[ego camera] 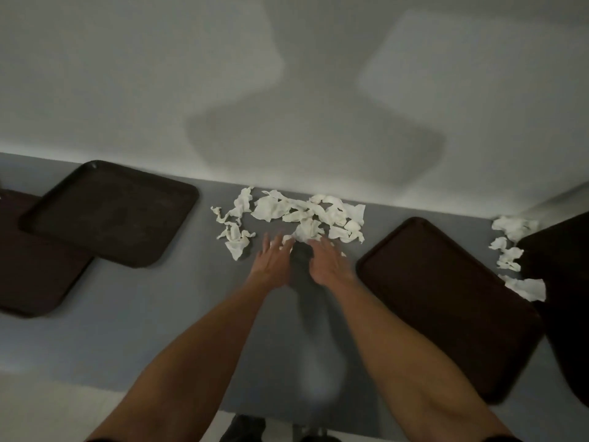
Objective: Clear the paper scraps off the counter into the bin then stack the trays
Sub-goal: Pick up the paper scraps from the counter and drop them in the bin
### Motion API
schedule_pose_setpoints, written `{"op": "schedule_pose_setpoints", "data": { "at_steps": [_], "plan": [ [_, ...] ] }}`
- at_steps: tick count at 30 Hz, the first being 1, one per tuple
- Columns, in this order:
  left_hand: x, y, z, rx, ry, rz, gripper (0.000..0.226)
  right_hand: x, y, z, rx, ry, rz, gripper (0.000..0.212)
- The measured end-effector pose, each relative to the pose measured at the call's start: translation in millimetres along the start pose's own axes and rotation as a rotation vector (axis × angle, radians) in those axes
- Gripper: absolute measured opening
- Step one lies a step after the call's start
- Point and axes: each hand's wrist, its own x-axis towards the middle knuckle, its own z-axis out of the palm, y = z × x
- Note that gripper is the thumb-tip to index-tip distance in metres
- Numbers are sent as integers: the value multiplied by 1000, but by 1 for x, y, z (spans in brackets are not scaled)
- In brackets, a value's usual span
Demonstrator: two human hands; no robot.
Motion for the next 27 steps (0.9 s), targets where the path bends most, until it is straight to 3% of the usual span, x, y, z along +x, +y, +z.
{"op": "schedule_pose_setpoints", "data": {
  "at_steps": [4, 9, 13, 15, 17, 21, 24, 27],
  "plan": [
    [7, -25, 23, 46, -122, 102, 95, -7, -2, 28, -46, 97, 14, 58],
    [-19, -38, 33, -25, 73, 180, 59, -45, -3, 56, 0, 223, 41, 36],
    [-53, -61, 41, -8, 63, 276, 44, -82, -5, 70, 142, 241, 19, 47],
    [-67, -71, 43, -86, 49, 284, 39, -100, -5, 78, 146, 222, 17, 42],
    [-81, -80, 45, -252, 64, 239, 37, -118, -8, 86, 171, 254, 45, 24],
    [-100, -92, 43, -461, 82, 90, 28, -137, -8, 110, 256, 438, 54, 19],
    [-108, -97, 37, -556, 42, -58, 14, -148, -19, 110, 348, 439, 143, 6],
    [-113, -97, 35, -680, 9, -83, 13, -153, -23, 112, 285, 435, 218, 44]
  ]
}}
